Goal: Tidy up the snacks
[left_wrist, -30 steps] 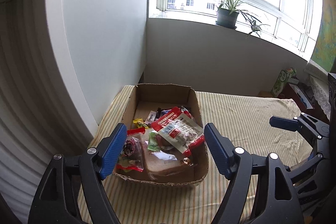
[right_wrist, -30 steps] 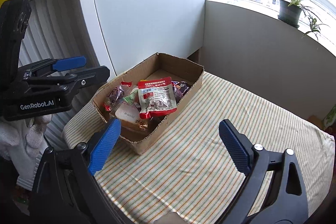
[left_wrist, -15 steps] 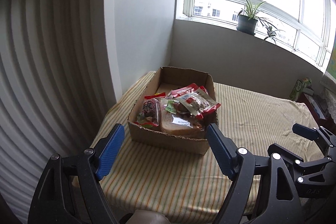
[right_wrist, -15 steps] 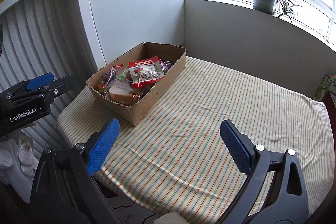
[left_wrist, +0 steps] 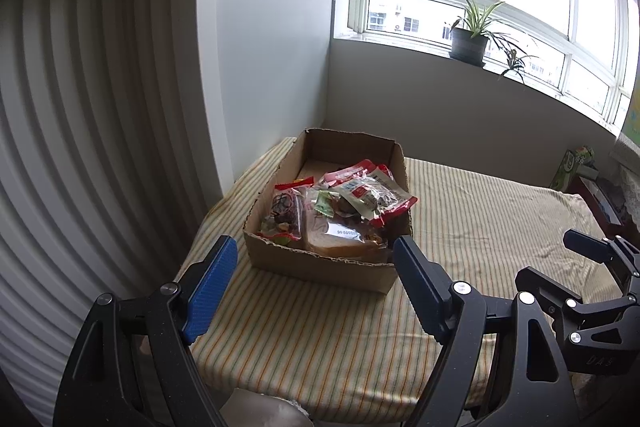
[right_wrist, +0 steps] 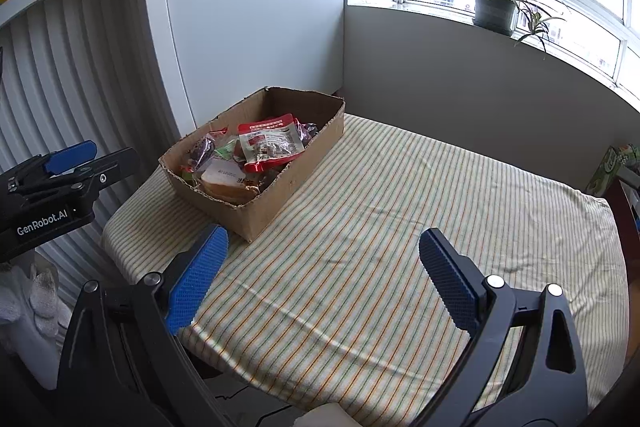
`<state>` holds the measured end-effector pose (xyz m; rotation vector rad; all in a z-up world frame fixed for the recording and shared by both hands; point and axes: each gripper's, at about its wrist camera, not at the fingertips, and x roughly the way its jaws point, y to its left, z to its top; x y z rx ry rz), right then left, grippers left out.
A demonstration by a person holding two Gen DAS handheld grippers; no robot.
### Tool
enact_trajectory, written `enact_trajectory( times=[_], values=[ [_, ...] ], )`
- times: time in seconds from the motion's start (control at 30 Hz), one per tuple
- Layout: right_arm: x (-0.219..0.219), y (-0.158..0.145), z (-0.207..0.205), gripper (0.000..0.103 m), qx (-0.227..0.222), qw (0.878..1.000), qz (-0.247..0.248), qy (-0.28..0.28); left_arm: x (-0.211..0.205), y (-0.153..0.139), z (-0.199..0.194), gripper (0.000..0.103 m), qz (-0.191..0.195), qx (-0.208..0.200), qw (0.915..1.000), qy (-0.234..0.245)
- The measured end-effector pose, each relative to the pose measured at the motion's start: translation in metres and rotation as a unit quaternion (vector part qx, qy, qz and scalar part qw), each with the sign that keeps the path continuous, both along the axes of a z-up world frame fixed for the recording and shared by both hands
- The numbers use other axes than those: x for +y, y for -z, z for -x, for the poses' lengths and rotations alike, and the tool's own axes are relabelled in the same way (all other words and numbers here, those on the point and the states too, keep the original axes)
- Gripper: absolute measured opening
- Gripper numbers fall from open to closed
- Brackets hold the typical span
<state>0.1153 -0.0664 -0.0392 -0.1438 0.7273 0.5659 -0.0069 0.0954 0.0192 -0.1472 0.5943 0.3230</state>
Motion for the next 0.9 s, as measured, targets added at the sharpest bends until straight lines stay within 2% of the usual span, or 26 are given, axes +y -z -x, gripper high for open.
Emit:
enact_trajectory(
  times=[0.9],
  values=[
    [0.0001, 0.0000, 0.0092, 0.098, -0.001, 1.000, -0.004, 0.005, -0.0033, -0.0015, 0.0049, 0.080, 0.004, -0.003, 1.0000, 0.008]
  ],
)
